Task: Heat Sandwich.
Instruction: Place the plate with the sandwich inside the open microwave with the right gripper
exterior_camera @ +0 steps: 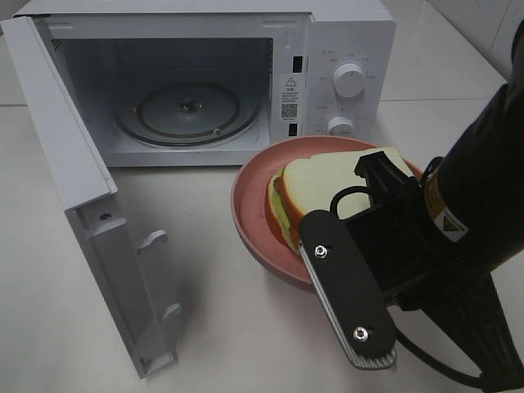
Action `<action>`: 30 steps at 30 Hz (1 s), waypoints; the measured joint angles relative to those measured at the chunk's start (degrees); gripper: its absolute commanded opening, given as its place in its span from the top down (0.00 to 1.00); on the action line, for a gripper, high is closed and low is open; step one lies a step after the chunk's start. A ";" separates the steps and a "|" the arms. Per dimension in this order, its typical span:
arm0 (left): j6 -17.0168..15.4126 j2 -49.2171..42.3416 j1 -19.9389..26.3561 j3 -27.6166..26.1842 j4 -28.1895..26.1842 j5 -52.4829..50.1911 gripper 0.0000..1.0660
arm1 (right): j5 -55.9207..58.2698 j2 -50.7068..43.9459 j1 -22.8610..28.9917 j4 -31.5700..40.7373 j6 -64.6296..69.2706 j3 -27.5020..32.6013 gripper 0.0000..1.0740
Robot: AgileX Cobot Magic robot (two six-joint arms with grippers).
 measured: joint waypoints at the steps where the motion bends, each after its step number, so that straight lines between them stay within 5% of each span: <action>1: 0.00 0.00 0.00 0.00 0.00 0.00 0.08 | -0.23 0.00 0.00 0.00 -0.17 0.00 0.99; 30: 0.00 0.00 0.00 0.00 0.00 0.00 0.08 | -8.31 7.22 -6.02 3.84 -24.24 -2.86 0.99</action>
